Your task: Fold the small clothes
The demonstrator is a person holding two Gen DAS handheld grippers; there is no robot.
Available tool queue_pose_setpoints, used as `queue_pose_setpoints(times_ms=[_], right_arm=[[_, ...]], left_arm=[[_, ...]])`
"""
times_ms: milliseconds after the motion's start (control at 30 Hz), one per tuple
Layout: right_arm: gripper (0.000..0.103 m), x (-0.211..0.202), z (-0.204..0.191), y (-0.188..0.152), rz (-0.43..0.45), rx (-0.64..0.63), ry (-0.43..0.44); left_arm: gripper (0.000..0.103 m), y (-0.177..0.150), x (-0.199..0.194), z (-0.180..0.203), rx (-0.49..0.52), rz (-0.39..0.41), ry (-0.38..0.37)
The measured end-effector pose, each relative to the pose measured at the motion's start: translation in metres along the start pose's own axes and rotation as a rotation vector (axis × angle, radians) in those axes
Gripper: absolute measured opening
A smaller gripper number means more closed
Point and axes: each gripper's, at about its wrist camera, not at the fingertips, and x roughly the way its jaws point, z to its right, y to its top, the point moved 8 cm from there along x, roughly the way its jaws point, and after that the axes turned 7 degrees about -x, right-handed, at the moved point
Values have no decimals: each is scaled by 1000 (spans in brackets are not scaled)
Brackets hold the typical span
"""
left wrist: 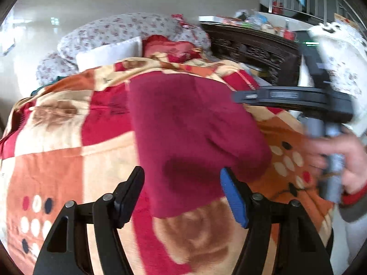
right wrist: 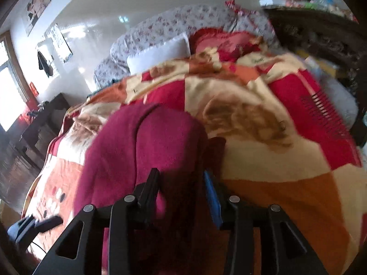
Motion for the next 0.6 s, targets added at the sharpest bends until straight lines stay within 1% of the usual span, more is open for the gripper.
queue_pose_setpoints(times_ms=[33, 100, 133, 167, 233, 267, 300, 333, 400, 467, 600], right_arm=[[43, -8, -8, 1, 14, -14, 20], [43, -20, -33, -2, 28, -95, 40], [40, -23, -46, -5, 30, -142, 47], [37, -23, -56, -9, 25, -170, 54], [35, -14, -66, -19, -16, -208, 66], [34, -7, -66, -26, -43, -229, 37], [32, 2, -62, -35, -72, -254, -12], [28, 8, -57, -43, -94, -268, -40], [28, 16, -48, -53, -103, -258, -46], [28, 18, -40, -57, -95, -245, -46], [28, 12, -38, -53, -94, -200, -26]], left_arm=[[68, 4, 2, -5, -10, 5, 15], [68, 12, 7, -15, -36, 17, 39], [68, 15, 11, -18, -47, 15, 52], [68, 16, 17, -21, -56, 6, 60], [68, 16, 31, -24, -68, -23, 64], [69, 13, 37, -24, -71, -38, 64], [72, 10, 44, -24, -74, -53, 60], [75, 8, 50, -25, -76, -61, 57], [79, 3, 56, -24, -79, -64, 58], [80, 0, 58, -23, -83, -62, 56], [80, 0, 55, -19, -72, -55, 73]])
